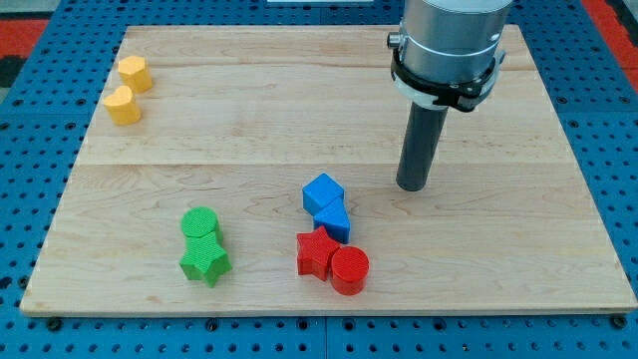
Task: Adjust the blue triangle in between the blue cube and the red star
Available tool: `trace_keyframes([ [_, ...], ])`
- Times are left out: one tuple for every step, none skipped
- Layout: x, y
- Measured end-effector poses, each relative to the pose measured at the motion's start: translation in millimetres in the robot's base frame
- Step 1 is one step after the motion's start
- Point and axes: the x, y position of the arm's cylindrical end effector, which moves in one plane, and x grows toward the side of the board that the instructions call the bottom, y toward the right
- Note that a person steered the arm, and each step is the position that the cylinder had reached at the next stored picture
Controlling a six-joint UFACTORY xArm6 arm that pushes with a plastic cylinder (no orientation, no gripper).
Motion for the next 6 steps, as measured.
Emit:
trace_keyframes([
  [0,1],
  [0,2],
  [29,2],
  [66,2],
  [72,-28],
  [63,-68],
])
